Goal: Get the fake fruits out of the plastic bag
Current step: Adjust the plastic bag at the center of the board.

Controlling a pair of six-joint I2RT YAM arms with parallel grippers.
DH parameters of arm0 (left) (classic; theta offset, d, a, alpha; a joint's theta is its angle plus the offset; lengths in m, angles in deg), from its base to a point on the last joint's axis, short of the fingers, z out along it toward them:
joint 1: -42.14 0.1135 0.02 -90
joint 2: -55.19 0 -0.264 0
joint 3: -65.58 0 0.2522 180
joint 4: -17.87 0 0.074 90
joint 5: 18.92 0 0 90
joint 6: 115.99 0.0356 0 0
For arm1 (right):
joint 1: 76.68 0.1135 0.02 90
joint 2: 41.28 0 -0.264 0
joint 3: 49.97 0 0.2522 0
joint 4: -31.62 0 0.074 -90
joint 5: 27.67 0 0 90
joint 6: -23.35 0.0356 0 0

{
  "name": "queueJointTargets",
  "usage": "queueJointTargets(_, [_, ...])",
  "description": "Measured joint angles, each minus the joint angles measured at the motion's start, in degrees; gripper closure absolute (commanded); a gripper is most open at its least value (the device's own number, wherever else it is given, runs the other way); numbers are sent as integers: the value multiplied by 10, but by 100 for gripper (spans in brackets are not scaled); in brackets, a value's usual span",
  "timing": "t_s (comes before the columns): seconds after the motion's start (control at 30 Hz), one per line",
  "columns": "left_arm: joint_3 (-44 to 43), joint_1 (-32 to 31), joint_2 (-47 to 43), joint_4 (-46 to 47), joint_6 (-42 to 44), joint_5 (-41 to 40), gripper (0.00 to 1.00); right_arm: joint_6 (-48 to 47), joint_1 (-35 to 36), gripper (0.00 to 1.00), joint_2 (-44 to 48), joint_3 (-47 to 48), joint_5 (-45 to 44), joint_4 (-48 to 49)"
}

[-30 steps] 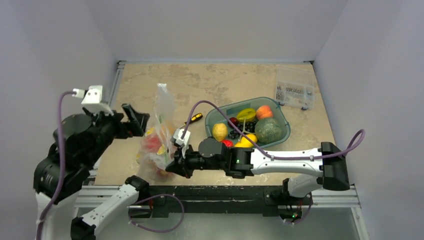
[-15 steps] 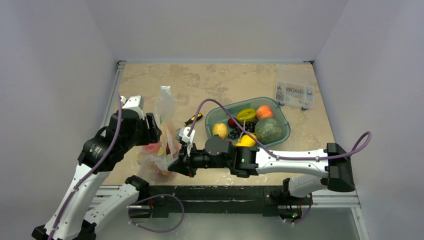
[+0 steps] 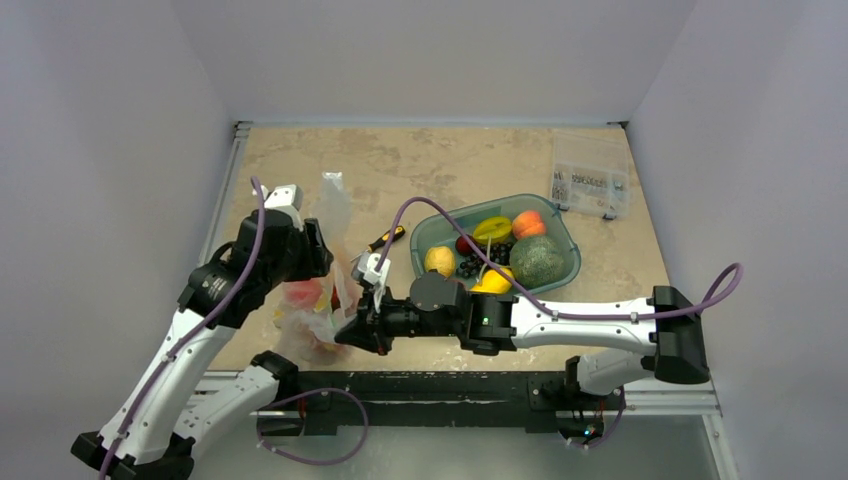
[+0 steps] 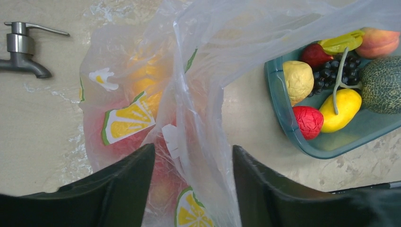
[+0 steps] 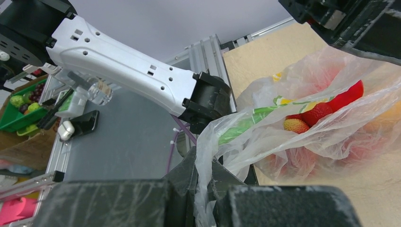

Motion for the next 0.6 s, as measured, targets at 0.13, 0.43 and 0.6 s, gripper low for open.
queueJointTargets(0.13, [7, 0, 14, 7, 19, 4, 100, 10, 0, 73, -1, 0, 0, 0])
queueJointTargets(0.43, [89, 0, -57, 90, 110, 10, 100, 38, -21, 17, -20, 27, -34, -52])
queueJointTargets(0.6, [155, 0, -162, 153, 139, 18, 100, 65, -86, 9, 12, 25, -35, -69])
